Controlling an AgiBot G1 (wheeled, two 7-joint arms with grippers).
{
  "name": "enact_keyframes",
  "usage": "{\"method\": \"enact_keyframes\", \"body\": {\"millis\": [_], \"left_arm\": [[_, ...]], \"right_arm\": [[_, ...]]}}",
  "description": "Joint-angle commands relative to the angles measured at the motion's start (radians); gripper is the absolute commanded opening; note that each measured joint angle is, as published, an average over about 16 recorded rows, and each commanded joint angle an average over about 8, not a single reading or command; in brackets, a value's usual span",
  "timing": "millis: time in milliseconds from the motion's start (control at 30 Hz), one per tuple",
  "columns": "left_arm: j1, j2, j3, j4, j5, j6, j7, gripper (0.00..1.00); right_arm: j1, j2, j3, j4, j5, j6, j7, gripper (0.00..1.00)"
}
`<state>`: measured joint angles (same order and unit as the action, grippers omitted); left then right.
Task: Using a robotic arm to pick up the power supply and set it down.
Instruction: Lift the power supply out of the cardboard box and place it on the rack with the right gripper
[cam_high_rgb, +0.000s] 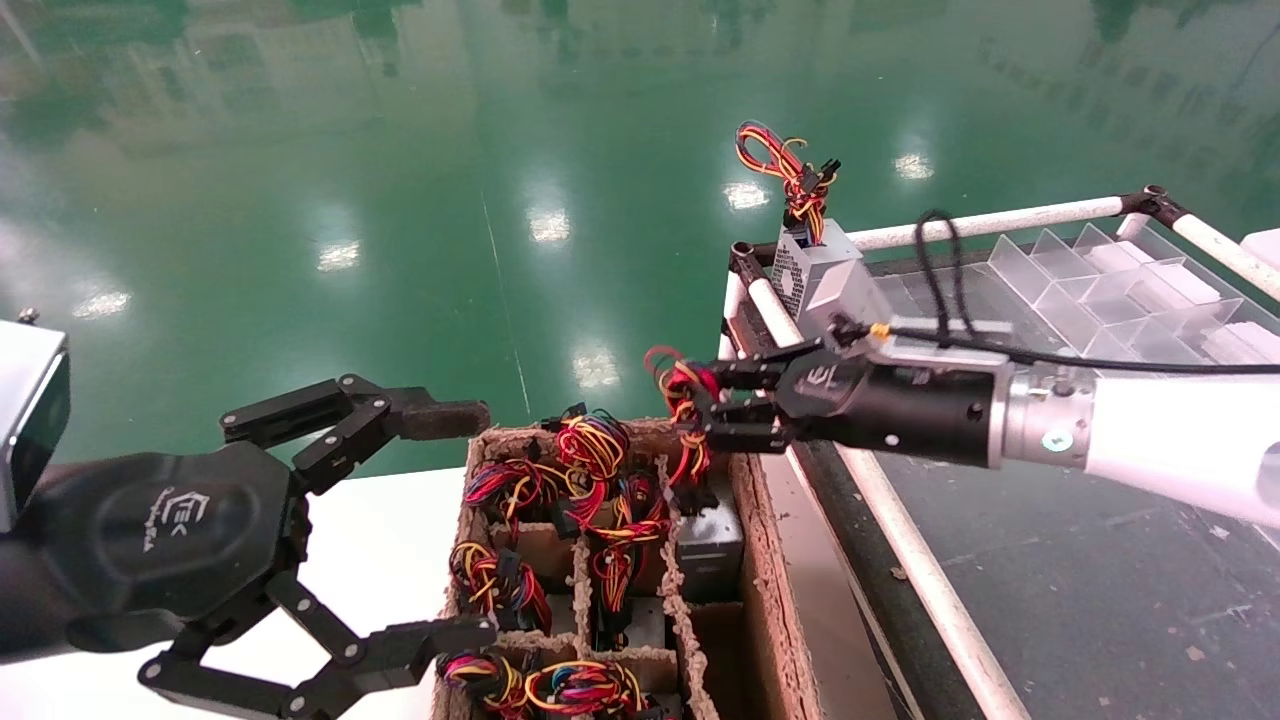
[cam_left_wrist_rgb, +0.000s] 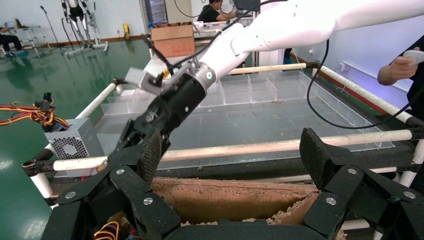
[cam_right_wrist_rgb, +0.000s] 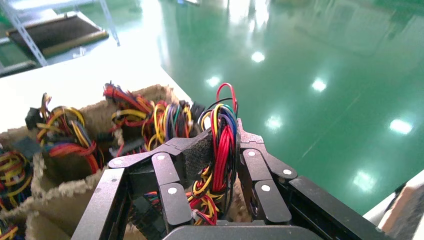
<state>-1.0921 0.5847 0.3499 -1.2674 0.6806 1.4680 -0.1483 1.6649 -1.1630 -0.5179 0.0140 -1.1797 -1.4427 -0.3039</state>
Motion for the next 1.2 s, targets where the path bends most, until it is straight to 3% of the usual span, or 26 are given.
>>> {"method": "enact_keyframes", "body": {"millis": [33,733,1200], "left_arm": [[0.000,0.000,0.000,0.000,0.000,0.000,0.000,1.00],[0.000,0.000,0.000,0.000,0.000,0.000,0.000,1.00],[0.000,0.000,0.001,0.000,0.000,0.000,0.000,1.00]], "right_arm": [[0.003,0.008,0.011,0.000,0.015,-0.010,-0.003,0.00],[0.215,0.147,0.066,0.008,0.094,-0.069,0.093,0.00],[0.233,0.224,0.046,-0.020,0.065,0.076,0.043,0.00]]}}
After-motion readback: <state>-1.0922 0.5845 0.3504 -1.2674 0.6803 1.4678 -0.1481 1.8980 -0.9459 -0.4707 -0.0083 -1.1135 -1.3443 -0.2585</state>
